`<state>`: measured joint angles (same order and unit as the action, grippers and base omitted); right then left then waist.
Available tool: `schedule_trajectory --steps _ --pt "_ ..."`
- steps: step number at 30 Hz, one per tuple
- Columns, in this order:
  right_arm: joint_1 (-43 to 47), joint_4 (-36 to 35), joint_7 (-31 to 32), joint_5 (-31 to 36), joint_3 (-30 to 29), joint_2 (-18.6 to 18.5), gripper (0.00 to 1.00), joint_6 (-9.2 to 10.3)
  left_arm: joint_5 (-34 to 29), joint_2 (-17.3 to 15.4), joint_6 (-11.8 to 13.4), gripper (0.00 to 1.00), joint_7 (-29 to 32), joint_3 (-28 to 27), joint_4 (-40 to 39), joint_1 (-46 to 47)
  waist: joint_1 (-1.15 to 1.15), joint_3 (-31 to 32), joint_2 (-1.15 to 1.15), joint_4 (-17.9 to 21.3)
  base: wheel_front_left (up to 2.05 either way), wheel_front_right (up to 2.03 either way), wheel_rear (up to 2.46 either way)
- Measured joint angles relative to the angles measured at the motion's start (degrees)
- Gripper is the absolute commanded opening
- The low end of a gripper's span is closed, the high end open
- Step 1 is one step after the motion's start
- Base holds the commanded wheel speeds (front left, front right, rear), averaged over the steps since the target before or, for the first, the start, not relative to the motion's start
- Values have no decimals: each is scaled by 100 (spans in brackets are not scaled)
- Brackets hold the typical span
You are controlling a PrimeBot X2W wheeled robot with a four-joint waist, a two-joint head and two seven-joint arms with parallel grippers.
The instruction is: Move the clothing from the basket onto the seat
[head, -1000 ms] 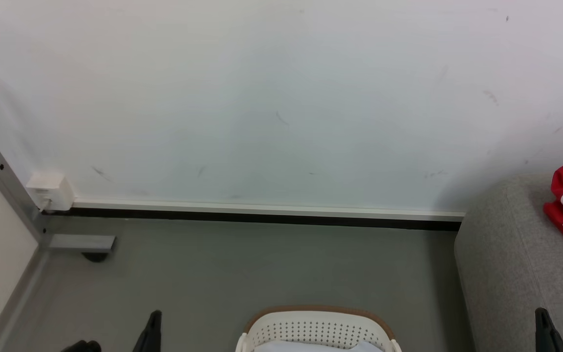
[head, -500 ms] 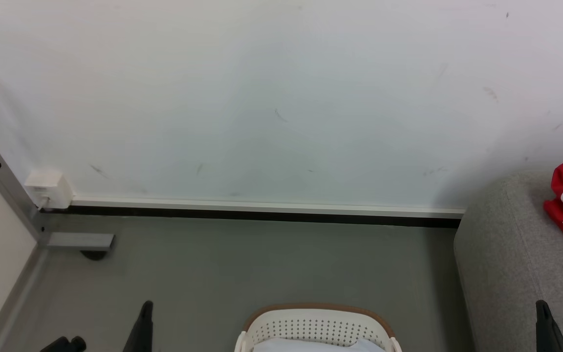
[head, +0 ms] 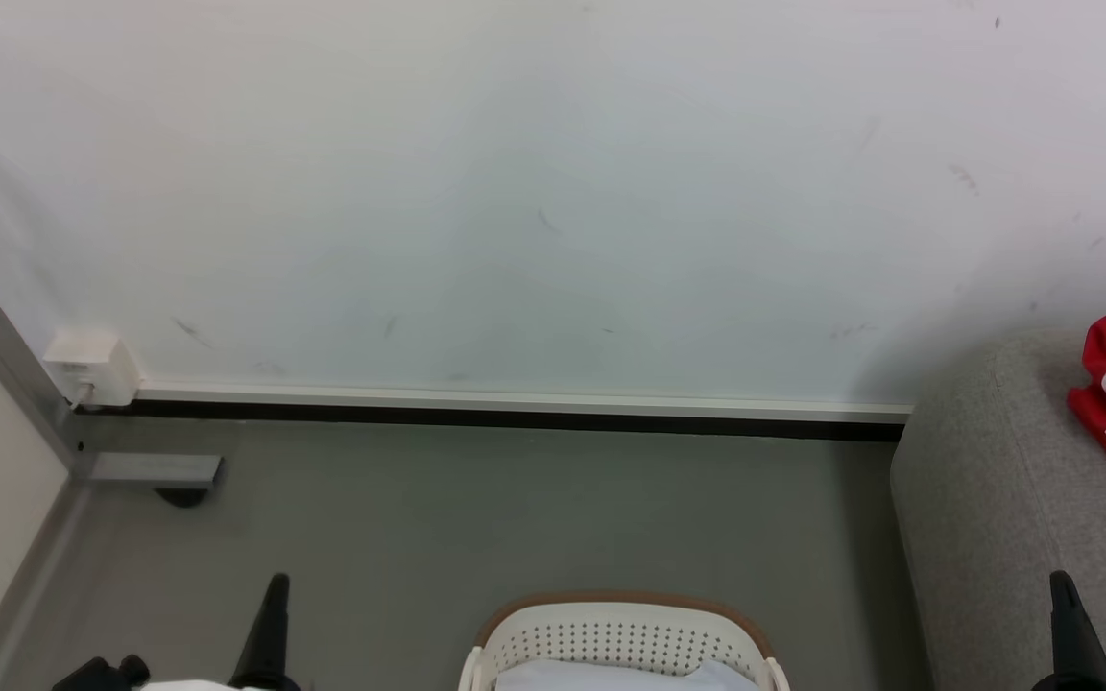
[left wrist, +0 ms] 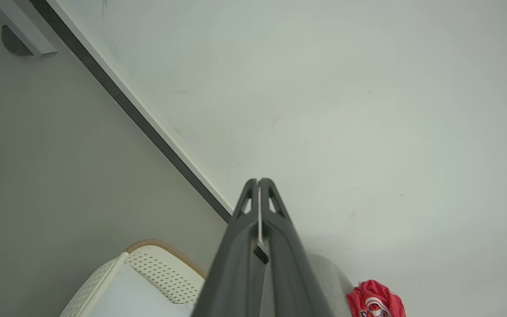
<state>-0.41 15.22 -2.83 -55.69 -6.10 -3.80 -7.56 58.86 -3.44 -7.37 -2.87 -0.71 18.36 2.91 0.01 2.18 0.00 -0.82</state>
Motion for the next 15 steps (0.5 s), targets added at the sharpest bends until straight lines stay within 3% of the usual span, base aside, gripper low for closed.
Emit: schedule_trajectory --steps 15 --pt "-157 -32 244 -942 -8 21 0 0 834 19 0 0 240 -148 -104 68 0 -49 0 17 0 0 0"
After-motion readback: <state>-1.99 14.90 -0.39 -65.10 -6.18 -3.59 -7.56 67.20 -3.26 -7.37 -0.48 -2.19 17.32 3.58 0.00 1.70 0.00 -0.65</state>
